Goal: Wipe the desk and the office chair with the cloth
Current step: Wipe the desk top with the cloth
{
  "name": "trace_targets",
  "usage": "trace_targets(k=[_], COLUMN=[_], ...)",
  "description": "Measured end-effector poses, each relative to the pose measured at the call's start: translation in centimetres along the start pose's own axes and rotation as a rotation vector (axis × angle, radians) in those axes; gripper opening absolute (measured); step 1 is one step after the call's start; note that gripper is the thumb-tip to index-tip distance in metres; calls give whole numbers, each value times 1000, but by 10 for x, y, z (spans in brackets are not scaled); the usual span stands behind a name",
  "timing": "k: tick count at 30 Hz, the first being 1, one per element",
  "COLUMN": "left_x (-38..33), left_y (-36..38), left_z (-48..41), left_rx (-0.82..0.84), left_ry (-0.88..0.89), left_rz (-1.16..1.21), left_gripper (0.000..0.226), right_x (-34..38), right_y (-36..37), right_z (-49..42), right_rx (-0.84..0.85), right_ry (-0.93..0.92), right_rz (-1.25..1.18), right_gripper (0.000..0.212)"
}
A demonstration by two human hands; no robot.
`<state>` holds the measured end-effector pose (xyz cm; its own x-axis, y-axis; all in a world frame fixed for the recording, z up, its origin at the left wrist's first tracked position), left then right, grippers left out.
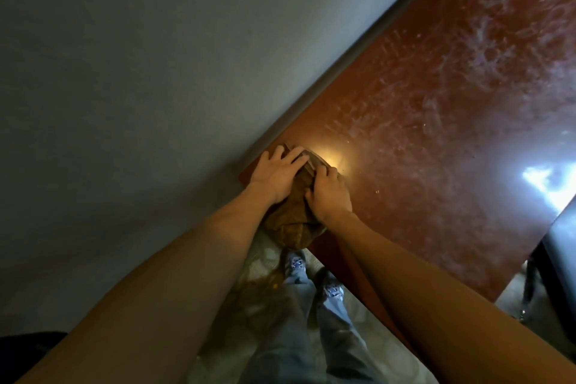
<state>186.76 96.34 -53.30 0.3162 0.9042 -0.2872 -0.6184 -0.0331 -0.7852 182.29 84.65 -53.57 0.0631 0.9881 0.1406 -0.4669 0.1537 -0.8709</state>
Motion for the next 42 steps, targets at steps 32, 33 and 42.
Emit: trace_targets(k=[32, 33, 42], left_x=[-66, -66, -68], left_y=[-70, -71, -69], left_z=[105, 106, 119], left_rx=[-520, -543, -429], left_ry=[-81, -92, -275], left_rz=[759, 768, 496], left_gripper=[24, 27, 56], right_x=[-19, -20, -58], right_y=[-134, -138, -156], right_z=[88, 90, 98], right_rx=[-248, -258, -411], right_ry=[-403, -415, -399], right_rz=[-302, -286, -235], right_gripper=[14, 14, 15])
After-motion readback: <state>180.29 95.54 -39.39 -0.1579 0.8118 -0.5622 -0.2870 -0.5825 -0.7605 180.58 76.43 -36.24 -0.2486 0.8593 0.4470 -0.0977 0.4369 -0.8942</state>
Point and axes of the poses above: each hand's wrist, its own z-axis away from the middle knuckle, its own y-axis out of the palm, x = y × z, the point moved 5 cm from there along -z, towards the middle knuckle, and after that the axes turned 14 degrees about z, right-handed, at the moved point
